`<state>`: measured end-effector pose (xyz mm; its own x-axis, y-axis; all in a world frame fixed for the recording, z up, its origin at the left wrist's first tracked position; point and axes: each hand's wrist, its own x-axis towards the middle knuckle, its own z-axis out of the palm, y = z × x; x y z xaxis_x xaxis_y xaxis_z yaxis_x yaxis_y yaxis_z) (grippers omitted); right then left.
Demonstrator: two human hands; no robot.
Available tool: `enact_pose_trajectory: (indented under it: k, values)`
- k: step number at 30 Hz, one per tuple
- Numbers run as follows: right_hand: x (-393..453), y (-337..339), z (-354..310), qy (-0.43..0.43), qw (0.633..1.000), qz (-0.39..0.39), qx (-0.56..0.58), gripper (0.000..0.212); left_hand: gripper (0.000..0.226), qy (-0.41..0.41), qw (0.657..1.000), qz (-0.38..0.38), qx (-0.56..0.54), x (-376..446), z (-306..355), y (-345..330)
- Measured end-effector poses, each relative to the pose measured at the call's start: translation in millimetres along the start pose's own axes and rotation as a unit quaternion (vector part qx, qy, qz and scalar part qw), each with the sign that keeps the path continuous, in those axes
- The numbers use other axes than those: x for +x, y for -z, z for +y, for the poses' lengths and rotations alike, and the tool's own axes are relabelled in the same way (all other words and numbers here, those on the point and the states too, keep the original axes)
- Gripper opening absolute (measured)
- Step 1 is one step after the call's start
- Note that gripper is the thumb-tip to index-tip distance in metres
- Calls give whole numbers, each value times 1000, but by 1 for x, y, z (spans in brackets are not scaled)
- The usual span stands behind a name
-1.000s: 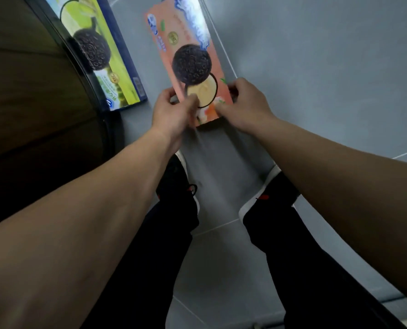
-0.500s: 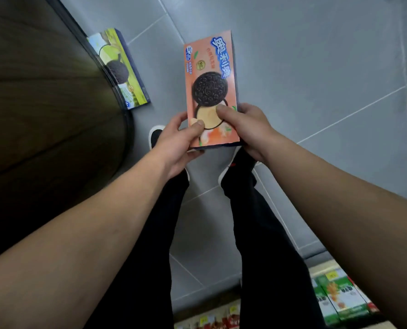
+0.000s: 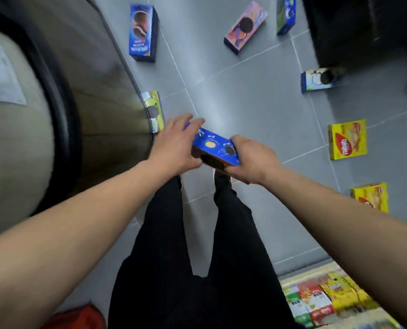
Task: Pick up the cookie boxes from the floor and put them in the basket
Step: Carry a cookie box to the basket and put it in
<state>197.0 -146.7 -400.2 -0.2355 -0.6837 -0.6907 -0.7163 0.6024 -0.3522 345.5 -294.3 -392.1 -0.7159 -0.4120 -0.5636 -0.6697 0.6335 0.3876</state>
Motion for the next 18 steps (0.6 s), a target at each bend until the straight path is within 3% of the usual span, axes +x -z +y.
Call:
enact_pose_trajectory:
  k: [3, 6, 8, 13, 18]
  values:
    - [-34, 28, -15, 91, 993, -29, -73, 39, 94, -10, 995, -29, 92, -44, 20, 1]
    - [-69, 50, -34, 174, 973, -48, -146, 36, 64, 35, 996, 11, 83, -95, 34, 2]
    - [-85, 56, -46, 216, 958, -58, -182, 36, 52, 64, 996, 36, 58, -126, 39, 0]
    - [-108, 52, -101, 318, 903, -95, -272, 43, 48, 189, 976, 106, -24, -210, 42, -15]
    - [-139, 26, -192, 426, 822, -121, -358, 46, 53, 330, 920, 171, -122, -308, 29, -36]
